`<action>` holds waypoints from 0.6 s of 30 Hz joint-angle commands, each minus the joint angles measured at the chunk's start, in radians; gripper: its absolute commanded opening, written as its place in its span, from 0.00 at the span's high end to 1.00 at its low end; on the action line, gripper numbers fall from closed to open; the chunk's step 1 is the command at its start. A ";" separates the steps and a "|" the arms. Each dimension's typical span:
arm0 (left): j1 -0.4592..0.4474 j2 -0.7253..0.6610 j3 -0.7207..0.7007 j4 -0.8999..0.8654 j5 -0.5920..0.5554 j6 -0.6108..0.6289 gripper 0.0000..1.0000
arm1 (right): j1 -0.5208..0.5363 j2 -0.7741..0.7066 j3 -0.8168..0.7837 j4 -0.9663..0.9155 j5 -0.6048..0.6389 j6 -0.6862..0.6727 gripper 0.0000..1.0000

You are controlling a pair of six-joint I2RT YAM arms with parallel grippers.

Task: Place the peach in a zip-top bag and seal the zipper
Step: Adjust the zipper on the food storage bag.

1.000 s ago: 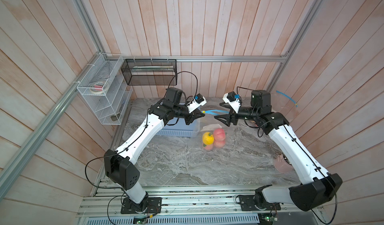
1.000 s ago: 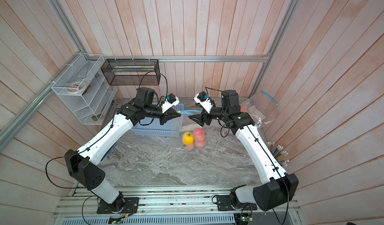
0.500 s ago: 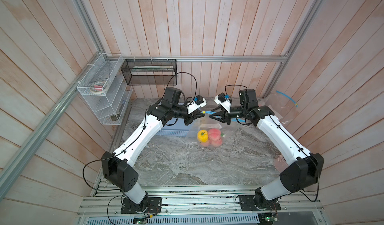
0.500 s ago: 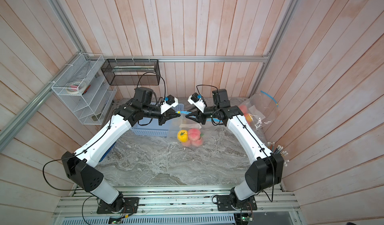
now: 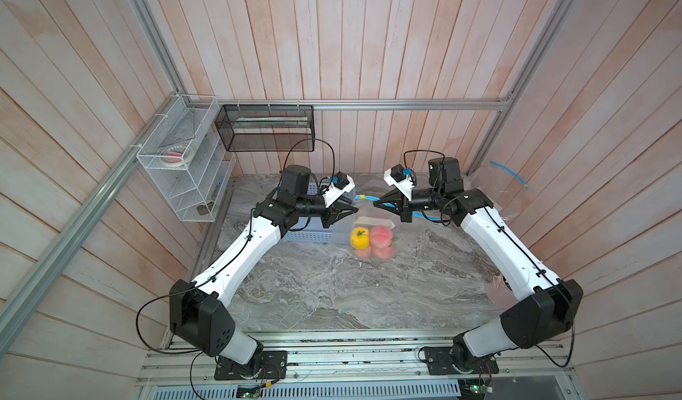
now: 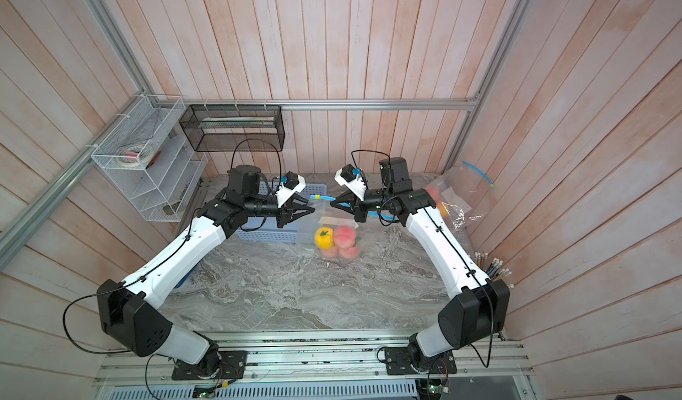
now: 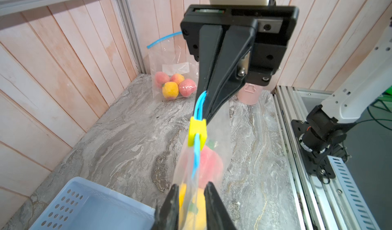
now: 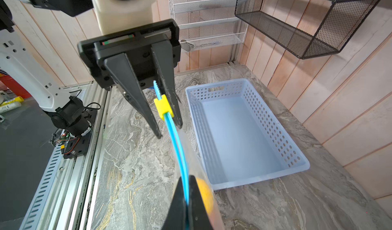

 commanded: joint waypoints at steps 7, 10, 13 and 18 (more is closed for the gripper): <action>0.026 -0.037 -0.061 0.261 0.140 -0.137 0.71 | 0.007 -0.012 -0.024 0.020 -0.027 0.026 1.00; 0.025 -0.020 -0.050 0.270 0.171 -0.145 0.71 | 0.008 -0.009 -0.025 0.025 -0.031 0.032 1.00; 0.025 0.001 -0.035 0.273 0.198 -0.151 0.79 | 0.008 -0.010 -0.025 0.029 -0.039 0.035 1.00; 0.024 0.024 -0.021 0.246 0.197 -0.134 0.83 | 0.008 -0.017 -0.028 0.041 -0.048 0.040 1.00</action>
